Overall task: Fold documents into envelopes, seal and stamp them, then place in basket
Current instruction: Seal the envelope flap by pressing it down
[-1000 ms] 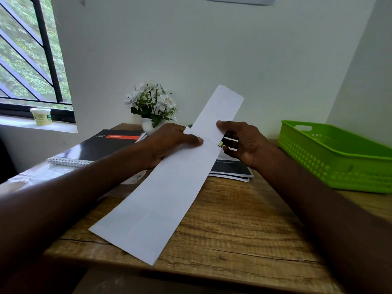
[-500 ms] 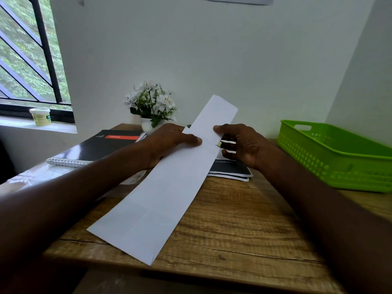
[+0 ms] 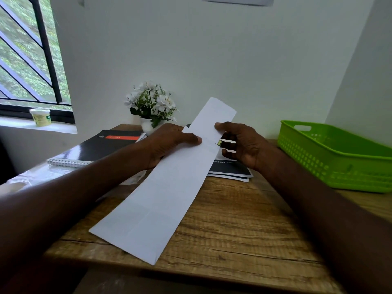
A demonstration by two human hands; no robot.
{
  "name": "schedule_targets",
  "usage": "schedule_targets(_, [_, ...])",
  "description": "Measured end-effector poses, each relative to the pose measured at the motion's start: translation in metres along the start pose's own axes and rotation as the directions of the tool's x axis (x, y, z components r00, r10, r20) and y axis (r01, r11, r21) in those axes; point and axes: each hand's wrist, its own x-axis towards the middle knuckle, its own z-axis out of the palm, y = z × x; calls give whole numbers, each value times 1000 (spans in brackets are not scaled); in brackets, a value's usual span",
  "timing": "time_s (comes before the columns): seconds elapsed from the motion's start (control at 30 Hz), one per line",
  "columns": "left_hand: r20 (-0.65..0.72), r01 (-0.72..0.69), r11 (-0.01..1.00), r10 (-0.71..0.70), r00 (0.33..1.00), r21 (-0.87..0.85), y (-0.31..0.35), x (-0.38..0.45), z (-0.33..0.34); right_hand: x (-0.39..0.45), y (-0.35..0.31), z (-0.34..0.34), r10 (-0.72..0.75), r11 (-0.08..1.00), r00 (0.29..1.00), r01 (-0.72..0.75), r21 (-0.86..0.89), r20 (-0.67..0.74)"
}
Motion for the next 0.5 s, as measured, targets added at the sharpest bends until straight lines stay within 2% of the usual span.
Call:
schedule_targets(0.13, [3, 6, 1000, -6, 1000, 15, -1, 1, -1, 1, -1, -2, -25, 998, 999, 27, 55, -38])
schedule_targets(0.33, [18, 11, 1000, -11, 1000, 18, -3, 2, -2, 0, 0, -1, 1, 999, 1000, -1, -53, 0])
schedule_targets(0.5, [16, 8, 999, -8, 1000, 31, -3, 2, -2, 2, 3, 0, -37, 999, 998, 39, 24, -53])
